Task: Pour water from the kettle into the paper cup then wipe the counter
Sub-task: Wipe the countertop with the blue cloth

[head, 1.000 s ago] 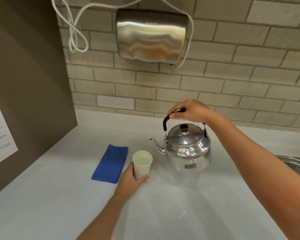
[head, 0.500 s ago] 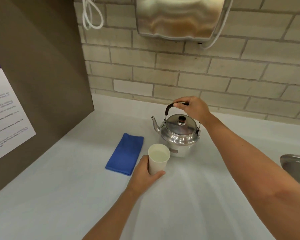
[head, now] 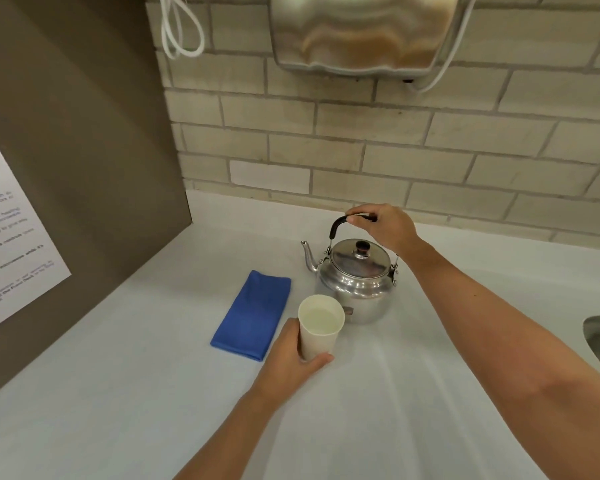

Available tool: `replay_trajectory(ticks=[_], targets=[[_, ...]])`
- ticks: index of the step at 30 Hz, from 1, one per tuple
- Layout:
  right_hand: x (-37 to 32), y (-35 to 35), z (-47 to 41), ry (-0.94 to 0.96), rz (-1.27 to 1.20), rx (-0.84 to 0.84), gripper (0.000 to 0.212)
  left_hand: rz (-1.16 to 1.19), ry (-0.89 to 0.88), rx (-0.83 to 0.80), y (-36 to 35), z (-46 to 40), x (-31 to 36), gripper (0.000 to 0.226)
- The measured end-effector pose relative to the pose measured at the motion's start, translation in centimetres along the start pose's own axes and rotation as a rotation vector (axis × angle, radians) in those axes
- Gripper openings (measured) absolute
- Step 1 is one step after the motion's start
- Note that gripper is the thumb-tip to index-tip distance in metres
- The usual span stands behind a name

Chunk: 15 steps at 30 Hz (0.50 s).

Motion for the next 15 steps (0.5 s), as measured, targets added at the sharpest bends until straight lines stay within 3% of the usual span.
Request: replay_trajectory(ticks=[3, 6, 7, 11, 15], targets=[[-0.6, 0.9, 2.3, 0.088, 0.197, 0.155, 0.047, -0.151, -0.086, -0.078, 1.5, 0.5, 1.2, 0.073], [0.8, 0.7, 7.7, 0.015, 0.150, 0.361, 0.050, -0.307, -0.216, -0.148, 5.0, 1.3, 1.4, 0.070], [1.8, -0.1, 9.9, -0.013, 0.169, 0.344, 0.049, -0.332, -0.236, -0.134, 6.4, 1.2, 1.3, 0.063], [6.0, -5.3, 17.0, -0.094, 0.373, -0.005, 0.044, -0.428, -0.181, 0.008, 9.5, -3.0, 0.5, 0.041], [8.2, -8.1, 19.8, -0.096, 0.325, -0.073, 0.042, -0.772, 0.037, -0.122, 6.8, -7.6, -2.3, 0.046]])
Point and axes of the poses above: each hand's wrist, its own z-axis away from the middle knuckle, its own y-axis out of the back of the hand, x = y × z, the point moved 3 cm from there along -z, towards the middle knuckle, and after that the axes turned 1 degree about -x, right-handed, at the moved point
